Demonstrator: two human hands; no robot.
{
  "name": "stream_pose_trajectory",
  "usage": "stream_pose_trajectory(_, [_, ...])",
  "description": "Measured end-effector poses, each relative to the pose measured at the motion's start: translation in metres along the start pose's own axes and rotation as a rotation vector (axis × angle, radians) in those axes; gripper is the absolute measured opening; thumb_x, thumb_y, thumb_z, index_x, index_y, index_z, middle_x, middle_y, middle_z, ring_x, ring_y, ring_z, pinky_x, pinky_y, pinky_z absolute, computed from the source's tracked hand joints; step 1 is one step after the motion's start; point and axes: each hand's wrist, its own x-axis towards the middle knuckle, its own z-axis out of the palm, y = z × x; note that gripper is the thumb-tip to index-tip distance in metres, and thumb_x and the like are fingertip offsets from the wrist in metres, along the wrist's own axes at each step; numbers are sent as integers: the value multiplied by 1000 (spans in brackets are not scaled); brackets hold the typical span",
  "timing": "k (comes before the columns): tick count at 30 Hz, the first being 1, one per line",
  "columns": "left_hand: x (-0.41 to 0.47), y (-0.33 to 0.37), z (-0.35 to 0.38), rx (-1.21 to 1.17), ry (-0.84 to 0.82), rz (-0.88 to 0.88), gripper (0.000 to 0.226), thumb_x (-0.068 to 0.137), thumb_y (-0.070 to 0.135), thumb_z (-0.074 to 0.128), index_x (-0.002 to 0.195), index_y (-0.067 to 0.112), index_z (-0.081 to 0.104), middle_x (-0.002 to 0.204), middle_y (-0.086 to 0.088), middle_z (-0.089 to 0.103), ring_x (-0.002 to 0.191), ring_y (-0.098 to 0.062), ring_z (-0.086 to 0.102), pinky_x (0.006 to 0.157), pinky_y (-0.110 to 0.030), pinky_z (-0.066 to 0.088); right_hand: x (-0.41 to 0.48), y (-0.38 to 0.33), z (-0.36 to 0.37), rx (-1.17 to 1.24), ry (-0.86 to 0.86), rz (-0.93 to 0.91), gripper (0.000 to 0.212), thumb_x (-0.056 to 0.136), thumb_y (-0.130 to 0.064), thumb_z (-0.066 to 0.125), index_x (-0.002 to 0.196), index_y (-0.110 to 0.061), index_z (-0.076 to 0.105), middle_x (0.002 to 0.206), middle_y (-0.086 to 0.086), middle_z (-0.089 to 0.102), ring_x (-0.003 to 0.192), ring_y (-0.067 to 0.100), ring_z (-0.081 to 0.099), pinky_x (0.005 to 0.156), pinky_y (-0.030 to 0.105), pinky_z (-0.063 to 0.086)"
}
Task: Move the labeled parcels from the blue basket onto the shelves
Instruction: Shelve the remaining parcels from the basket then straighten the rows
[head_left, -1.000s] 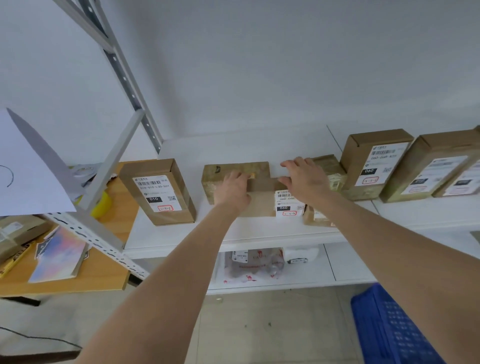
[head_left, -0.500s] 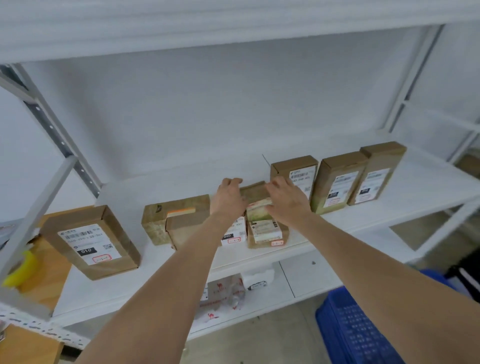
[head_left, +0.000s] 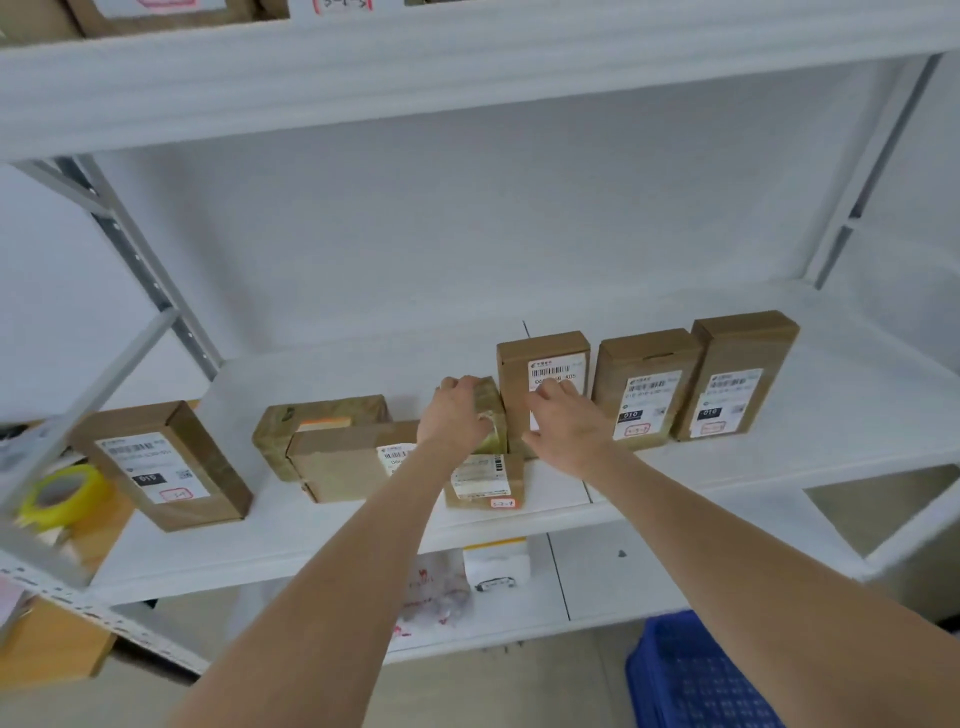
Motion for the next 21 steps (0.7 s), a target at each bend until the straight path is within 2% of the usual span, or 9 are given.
stream_pose_trajectory(3, [4,12,0,-56,50,4,66,85,11,60,143,17,31,141,-6,38,124,-27,45,98,-44,45,4,2,-5,37,76,-26,44,93,-35,54,130,-12,47,134,6,43,126,23,38,98,36,42])
stream_pose_trajectory(5, [11,23,-1,-48,107,70,68,84,11,60,144,18,28,142,-5,37,126,-26,44,98,-45,45,8,8,-12,26,179,-17,47,91,-39,56,130,-14,46,131,5,44,123,23,40,96,34,40])
stream_pose_trajectory(7, [18,39,-1,-13,154,147,68,84,11,59,144,18,28,143,-5,36,128,-25,41,97,-42,45,8,24,-21,15,238,40,50,89,-41,59,130,-16,44,129,4,42,122,23,41,97,34,38])
stream_pose_trajectory(11, [30,78,7,96,172,293,72,85,20,64,146,18,25,146,-6,35,134,-24,34,105,-38,37,7,89,-42,4,267,222,64,87,-41,61,141,-22,32,144,5,33,135,25,29,110,41,30])
stream_pose_trajectory(14, [38,114,21,155,84,369,81,84,30,67,148,18,19,149,-5,31,139,-22,27,108,-36,35,2,149,-54,-45,177,393,82,85,-38,66,148,-21,17,154,4,18,144,27,12,115,42,20])
stream_pose_trajectory(16, [44,138,31,191,37,379,86,83,32,68,149,17,15,153,-7,25,143,-23,21,110,-36,30,2,180,-56,-76,118,457,79,88,-30,62,149,-21,13,157,2,13,146,30,5,116,43,17])
stream_pose_trajectory(19, [56,165,53,257,3,350,90,81,34,71,149,15,14,151,-8,27,143,-25,21,115,-37,23,8,216,-51,-112,28,467,78,86,-12,52,150,-22,9,159,-2,9,146,33,-3,116,43,12])
stream_pose_trajectory(21, [63,176,69,325,-4,308,85,83,34,68,148,16,17,146,-7,36,138,-26,30,115,-39,22,12,234,-44,-155,-44,394,81,85,-11,54,150,-26,9,158,-4,12,146,33,-1,116,46,12])
